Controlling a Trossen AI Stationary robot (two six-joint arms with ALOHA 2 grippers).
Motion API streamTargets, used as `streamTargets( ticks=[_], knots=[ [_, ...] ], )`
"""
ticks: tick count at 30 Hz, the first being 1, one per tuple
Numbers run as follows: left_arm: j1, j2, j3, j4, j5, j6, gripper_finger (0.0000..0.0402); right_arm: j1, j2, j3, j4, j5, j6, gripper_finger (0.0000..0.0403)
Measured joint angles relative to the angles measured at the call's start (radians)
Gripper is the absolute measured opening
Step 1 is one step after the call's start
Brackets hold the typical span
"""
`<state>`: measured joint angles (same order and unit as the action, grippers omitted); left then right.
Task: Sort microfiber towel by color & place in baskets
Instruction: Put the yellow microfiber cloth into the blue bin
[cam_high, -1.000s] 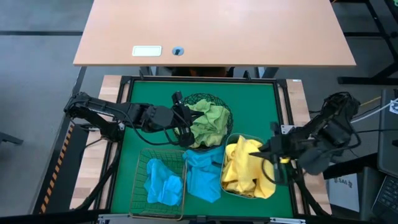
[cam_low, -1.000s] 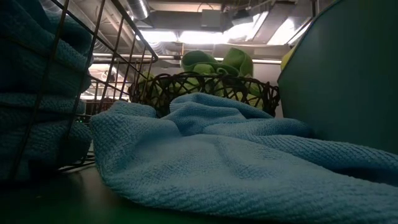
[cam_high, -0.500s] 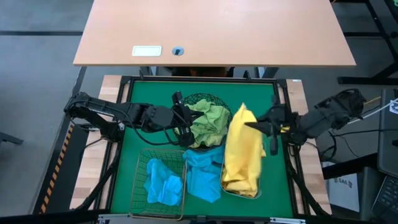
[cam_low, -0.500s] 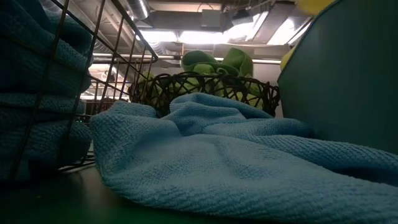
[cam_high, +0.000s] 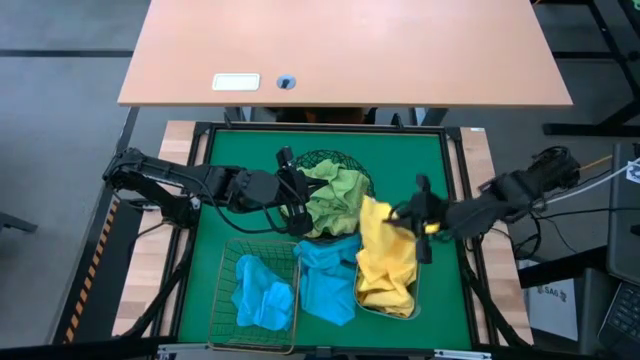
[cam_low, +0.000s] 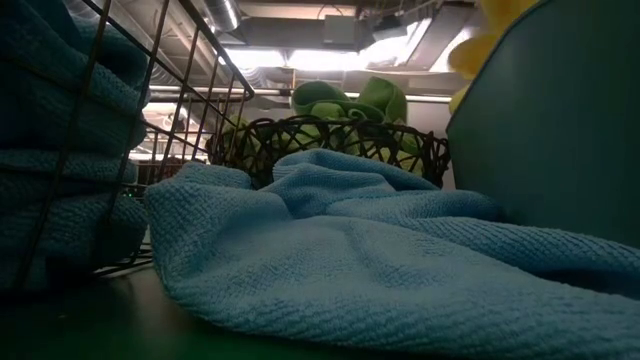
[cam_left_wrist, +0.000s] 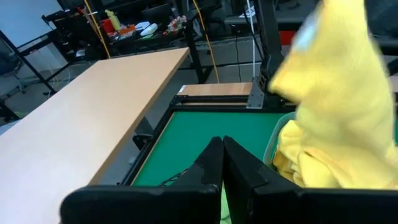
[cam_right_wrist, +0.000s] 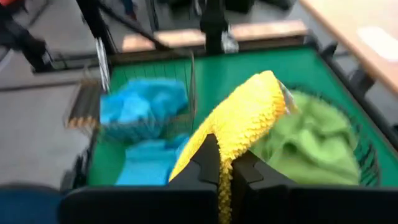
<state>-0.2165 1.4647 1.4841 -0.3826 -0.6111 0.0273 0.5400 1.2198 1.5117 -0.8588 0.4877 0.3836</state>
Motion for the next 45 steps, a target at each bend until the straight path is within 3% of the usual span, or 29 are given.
streamTargets(
  ticks=[10,17,21,27,33,40,45],
  knots=[
    [-0.014,0.000,0.000,-0.001,0.000,-0.001,0.0000,0.126,-0.006,-0.280,0.167,-0.077,0.093,0.0001],
    [-0.037,0.000,0.000,-0.001,0.000,-0.001,0.0000,0.173,-0.005,-0.441,0.169,0.045,0.169,0.0001],
    [-0.062,-0.004,0.000,-0.002,-0.001,0.001,0.0000,0.157,-0.005,-0.559,0.184,0.041,0.238,0.0001],
    [-0.132,-0.067,0.001,-0.048,-0.008,0.000,0.0000,0.124,-0.005,-0.747,0.265,-0.045,0.371,0.0001],
    [-0.195,-0.121,0.002,-0.207,-0.010,-0.098,0.0000,0.086,-0.007,-0.921,0.419,-0.148,0.405,0.0001],
    [-0.251,-0.126,-0.003,-0.529,-0.016,-0.258,0.0000,0.058,-0.009,-0.958,0.409,-0.230,0.427,0.0001],
    [-0.298,-0.157,-0.126,-0.587,-0.079,-0.374,0.0000,0.060,-0.005,-0.906,0.372,-0.267,0.423,0.0002]
  ],
)
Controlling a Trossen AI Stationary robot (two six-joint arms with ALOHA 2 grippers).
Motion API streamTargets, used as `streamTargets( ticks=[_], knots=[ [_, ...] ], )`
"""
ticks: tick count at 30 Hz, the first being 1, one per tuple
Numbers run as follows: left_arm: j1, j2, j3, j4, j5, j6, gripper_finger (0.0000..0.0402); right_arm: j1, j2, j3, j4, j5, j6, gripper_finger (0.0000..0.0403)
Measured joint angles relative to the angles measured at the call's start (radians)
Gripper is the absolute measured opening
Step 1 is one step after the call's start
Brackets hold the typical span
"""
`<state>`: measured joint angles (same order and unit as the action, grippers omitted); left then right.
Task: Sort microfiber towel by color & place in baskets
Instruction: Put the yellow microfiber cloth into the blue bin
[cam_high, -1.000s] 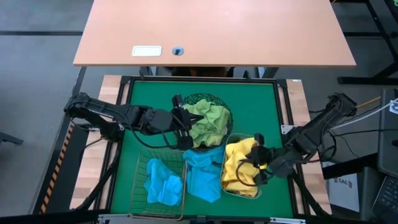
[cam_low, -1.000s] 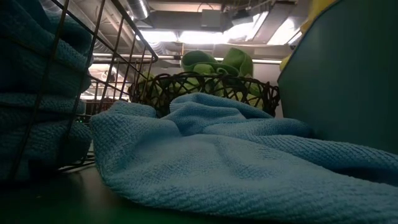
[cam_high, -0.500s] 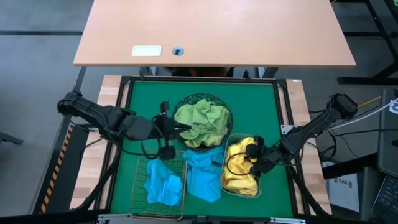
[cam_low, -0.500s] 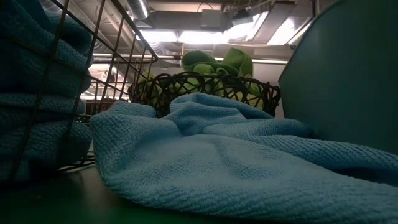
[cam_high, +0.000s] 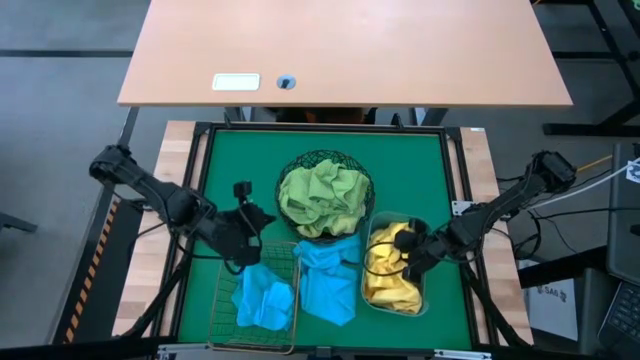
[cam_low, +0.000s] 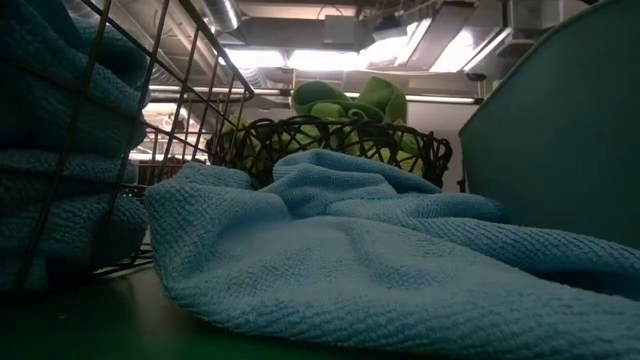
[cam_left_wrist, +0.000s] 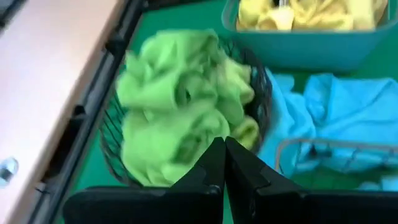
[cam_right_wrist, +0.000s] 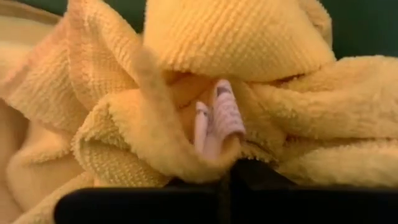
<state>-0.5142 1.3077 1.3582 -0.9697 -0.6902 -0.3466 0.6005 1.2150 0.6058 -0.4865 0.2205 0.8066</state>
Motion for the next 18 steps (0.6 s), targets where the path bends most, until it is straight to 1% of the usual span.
streamTargets(
  ticks=[4,6,10,14,18],
  knots=[
    [-0.024,-0.093,-0.198,0.094,0.003,-0.108,0.0000,0.001,0.001,0.060,-0.032,-0.014,-0.028,0.0013],
    [-0.030,-0.145,-0.310,0.188,0.004,-0.150,0.0000,0.001,0.001,0.083,-0.043,-0.014,-0.035,0.0017],
    [-0.030,-0.245,-0.487,0.378,0.004,-0.153,0.0000,0.001,0.001,0.107,-0.046,-0.012,-0.037,0.0019],
    [-0.016,-0.309,-0.604,0.498,0.000,-0.134,0.0000,0.001,0.001,0.111,-0.045,-0.010,-0.037,0.0020],
    [-0.004,-0.339,-0.668,0.566,0.000,-0.133,0.0000,0.001,0.001,0.112,-0.042,-0.040,-0.034,0.0021]
  ],
)
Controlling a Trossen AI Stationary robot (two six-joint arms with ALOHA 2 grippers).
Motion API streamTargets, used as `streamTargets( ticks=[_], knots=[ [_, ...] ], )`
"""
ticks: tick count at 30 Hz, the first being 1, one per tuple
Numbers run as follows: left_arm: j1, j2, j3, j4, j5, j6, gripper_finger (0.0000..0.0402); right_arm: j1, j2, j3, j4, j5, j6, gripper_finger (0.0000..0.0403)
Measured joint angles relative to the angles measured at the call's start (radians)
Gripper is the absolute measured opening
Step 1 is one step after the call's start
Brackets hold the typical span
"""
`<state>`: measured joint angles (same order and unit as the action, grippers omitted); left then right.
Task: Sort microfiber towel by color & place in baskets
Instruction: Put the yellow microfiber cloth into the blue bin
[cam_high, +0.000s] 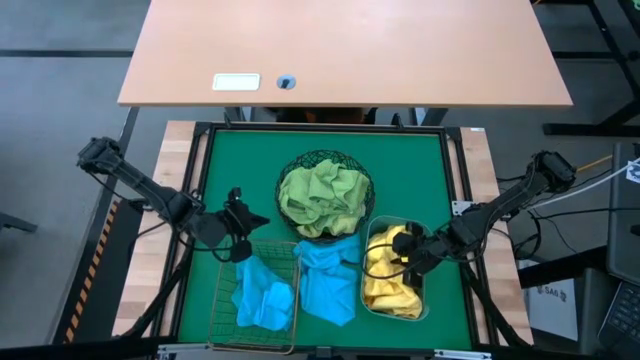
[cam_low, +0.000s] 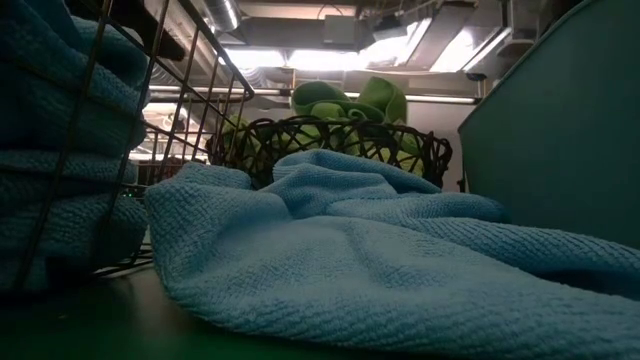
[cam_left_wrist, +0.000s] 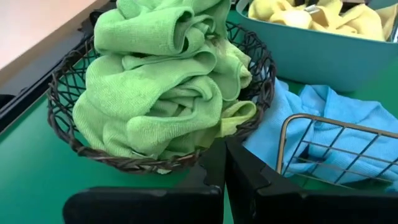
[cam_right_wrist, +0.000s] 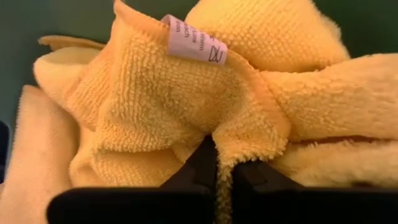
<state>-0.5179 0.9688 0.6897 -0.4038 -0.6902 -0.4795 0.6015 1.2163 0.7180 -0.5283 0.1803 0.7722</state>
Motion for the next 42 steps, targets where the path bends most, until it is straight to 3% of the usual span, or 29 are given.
streamTargets(
  ticks=[6,14,20,27,36,42],
  knots=[
    [0.015,0.001,-0.016,0.038,0.000,0.001,0.0000,0.000,0.000,0.000,0.002,-0.052,0.006,0.0037],
    [0.018,0.001,-0.016,0.065,0.000,0.018,0.0000,0.000,-0.001,0.007,-0.005,-0.131,0.039,0.0136],
    [0.018,0.001,-0.016,0.066,0.000,0.018,0.0000,0.000,-0.001,0.115,-0.196,-0.266,0.032,0.0185],
    [0.018,0.001,-0.016,0.082,0.000,0.017,0.0000,0.000,-0.001,0.244,-0.369,-0.197,0.031,0.0189],
    [0.018,0.001,-0.016,0.083,0.000,0.018,0.0000,0.000,-0.001,0.304,-0.370,-0.260,0.031,0.0190],
    [0.018,0.001,-0.016,0.083,0.000,0.017,0.0000,0.000,-0.001,0.400,-0.355,-0.238,0.023,0.0190]
  ],
)
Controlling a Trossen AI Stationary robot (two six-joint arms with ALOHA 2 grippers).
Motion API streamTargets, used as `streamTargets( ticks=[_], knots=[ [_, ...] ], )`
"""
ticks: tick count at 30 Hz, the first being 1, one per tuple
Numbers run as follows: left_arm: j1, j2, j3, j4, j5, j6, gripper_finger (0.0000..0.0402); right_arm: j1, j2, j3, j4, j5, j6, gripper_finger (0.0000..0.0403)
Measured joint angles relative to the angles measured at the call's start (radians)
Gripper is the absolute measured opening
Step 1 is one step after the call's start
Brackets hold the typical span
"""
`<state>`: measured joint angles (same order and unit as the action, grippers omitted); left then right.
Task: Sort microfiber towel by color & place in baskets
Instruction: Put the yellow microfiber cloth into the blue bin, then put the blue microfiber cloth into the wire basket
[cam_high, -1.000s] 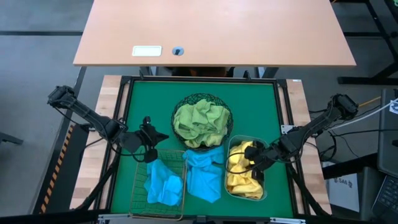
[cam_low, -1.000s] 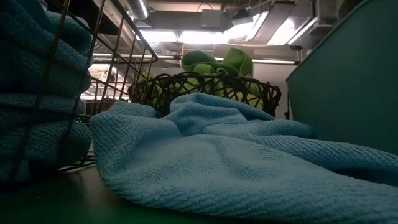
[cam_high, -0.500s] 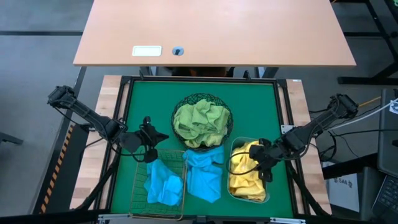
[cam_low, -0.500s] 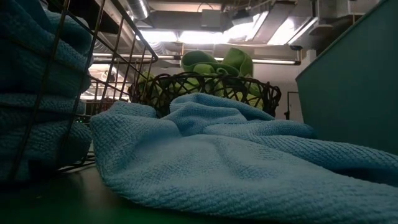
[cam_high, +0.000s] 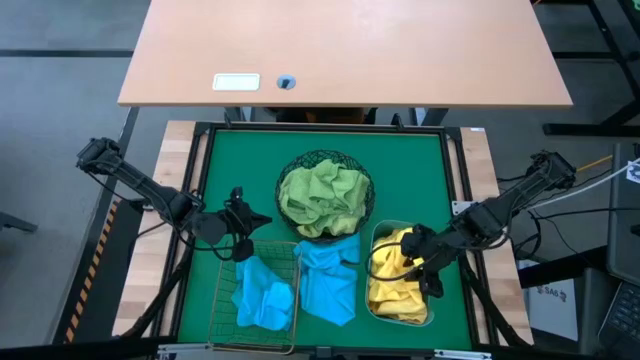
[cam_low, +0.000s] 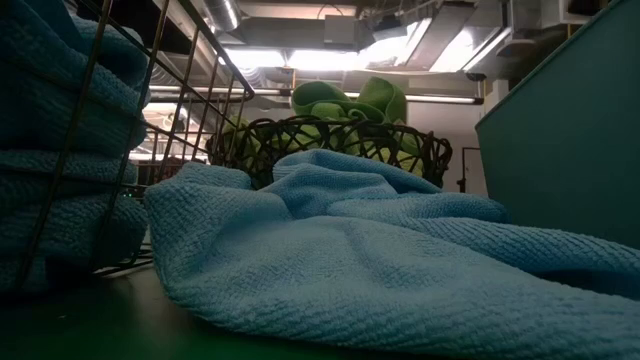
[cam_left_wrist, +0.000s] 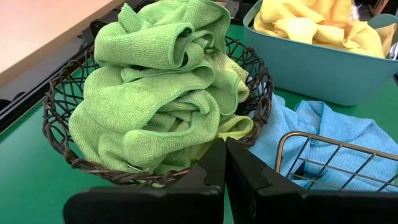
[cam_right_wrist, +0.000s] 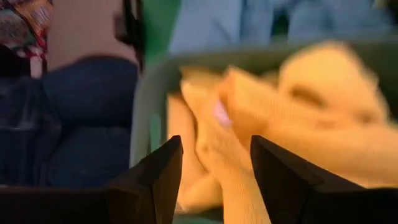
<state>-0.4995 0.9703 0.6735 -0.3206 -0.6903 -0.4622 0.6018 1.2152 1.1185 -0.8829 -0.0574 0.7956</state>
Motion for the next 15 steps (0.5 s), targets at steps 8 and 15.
streamTargets(
  ticks=[8,15],
  knots=[
    [0.000,0.000,0.000,0.001,0.000,0.000,0.0000,0.000,-0.001,0.121,0.117,0.263,-0.198,0.0191],
    [0.000,0.000,0.000,0.011,0.000,0.000,0.0000,0.000,0.048,0.097,0.360,0.291,-0.391,0.0191]
  ],
)
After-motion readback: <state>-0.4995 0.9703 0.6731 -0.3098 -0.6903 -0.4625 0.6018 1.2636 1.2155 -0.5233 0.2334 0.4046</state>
